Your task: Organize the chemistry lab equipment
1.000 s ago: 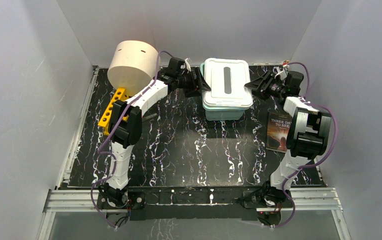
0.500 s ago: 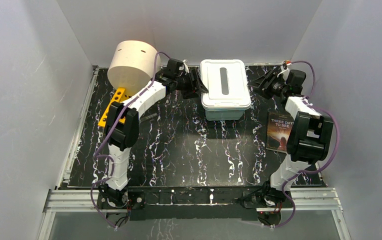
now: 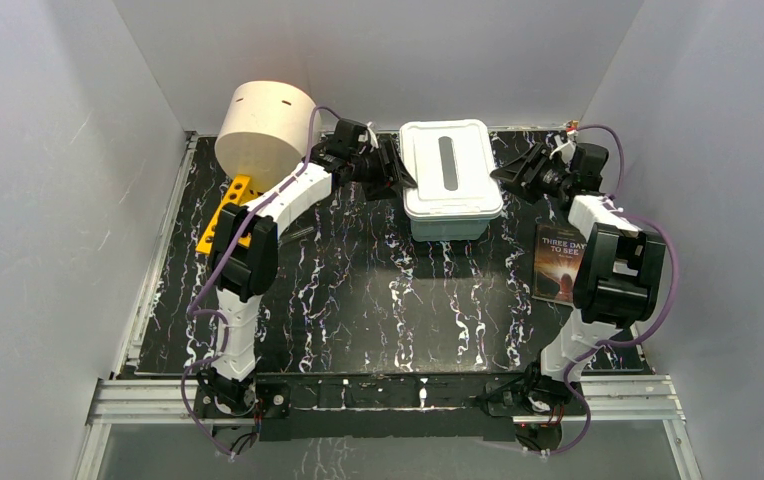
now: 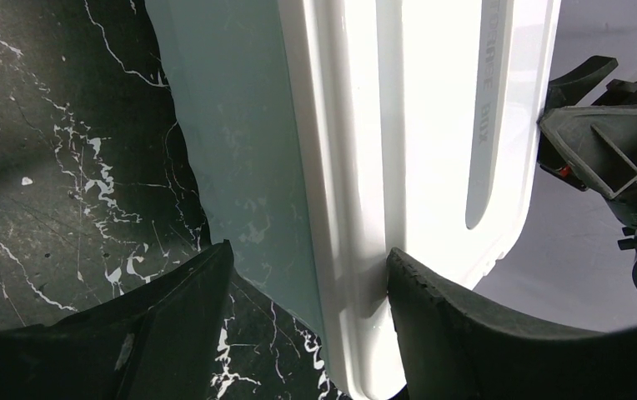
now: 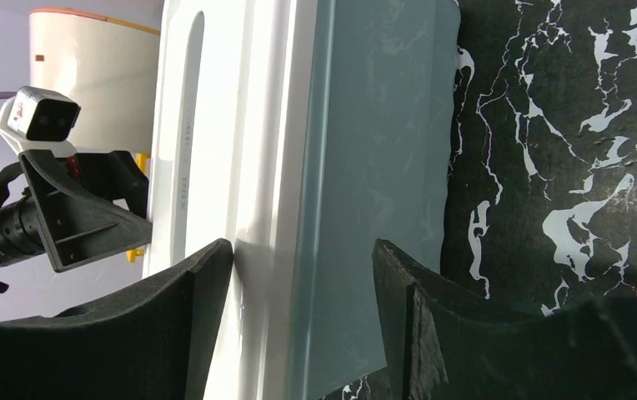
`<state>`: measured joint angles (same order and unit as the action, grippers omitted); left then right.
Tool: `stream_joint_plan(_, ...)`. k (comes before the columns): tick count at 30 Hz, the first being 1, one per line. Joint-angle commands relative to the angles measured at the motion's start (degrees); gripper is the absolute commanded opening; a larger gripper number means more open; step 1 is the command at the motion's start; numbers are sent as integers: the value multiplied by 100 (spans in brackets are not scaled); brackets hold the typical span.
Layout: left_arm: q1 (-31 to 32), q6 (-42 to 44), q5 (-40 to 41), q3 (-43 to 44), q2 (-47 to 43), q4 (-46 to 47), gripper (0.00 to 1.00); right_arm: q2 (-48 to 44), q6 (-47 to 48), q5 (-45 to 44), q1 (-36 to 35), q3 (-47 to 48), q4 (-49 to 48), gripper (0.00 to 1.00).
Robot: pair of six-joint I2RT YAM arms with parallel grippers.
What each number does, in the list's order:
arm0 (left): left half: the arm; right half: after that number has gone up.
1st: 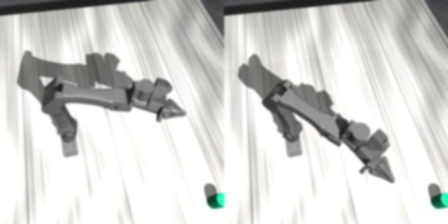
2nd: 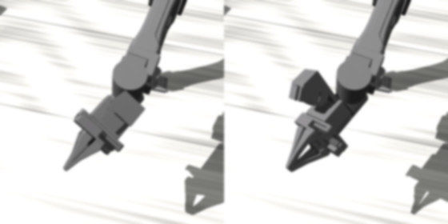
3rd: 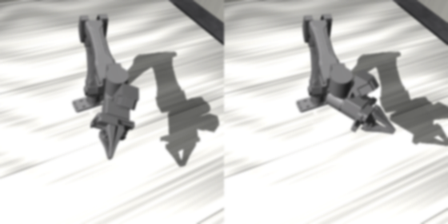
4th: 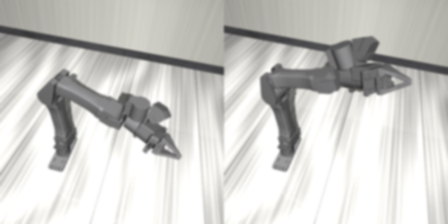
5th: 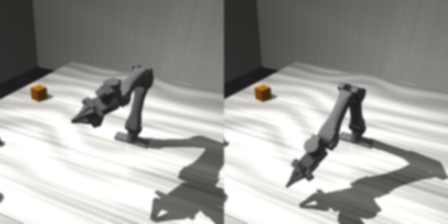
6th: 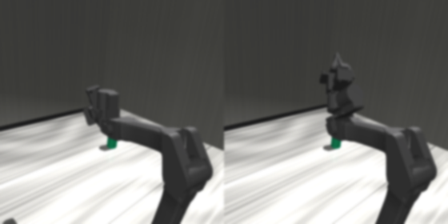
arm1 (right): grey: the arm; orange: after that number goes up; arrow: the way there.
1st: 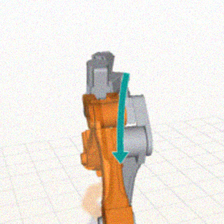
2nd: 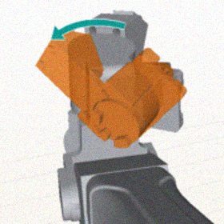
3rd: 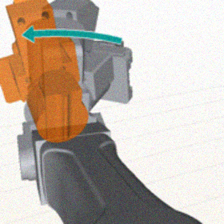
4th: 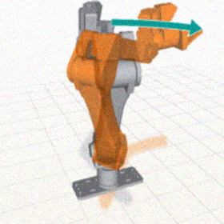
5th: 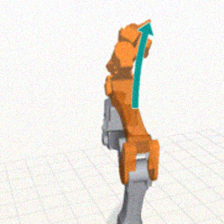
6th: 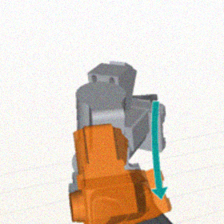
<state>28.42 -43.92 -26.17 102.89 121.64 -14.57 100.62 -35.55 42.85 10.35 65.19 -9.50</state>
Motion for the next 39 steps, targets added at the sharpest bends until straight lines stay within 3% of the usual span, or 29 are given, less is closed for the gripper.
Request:
stream_joint_plan(1,77,75,-259,69,-174,-189,67,-65,292,-10,-34,19,47,70)
stream_joint_plan(5,81,131,-210,110,-176,-195,70,-54,457,-463,-32,38,541,63)
stream_joint_plan(10,78,210,-126,154,-153,-288,69,-193,406,-675,-25,-169,451,57)
stream_joint_plan(18,76,303,608,253,-15,-938,53,-244,265,-1345,-37,-315,753,43)
stream_joint_plan(25,76,-71,801,336,166,-1415,47,-185,93,-1533,-39,-66,1350,45)
stream_joint_plan(29,62,-18,773,546,153,-1331,56,-367,49,-1334,-42,-39,1126,55)
stream_joint_plan(33,33,349,640,878,116,-1172,74,-506,-146,-469,-37,-309,-54,57)
stream_joint_plan(39,-71,548,-22,863,-156,-387,83,-712,-332,-190,-40,-286,-513,63)
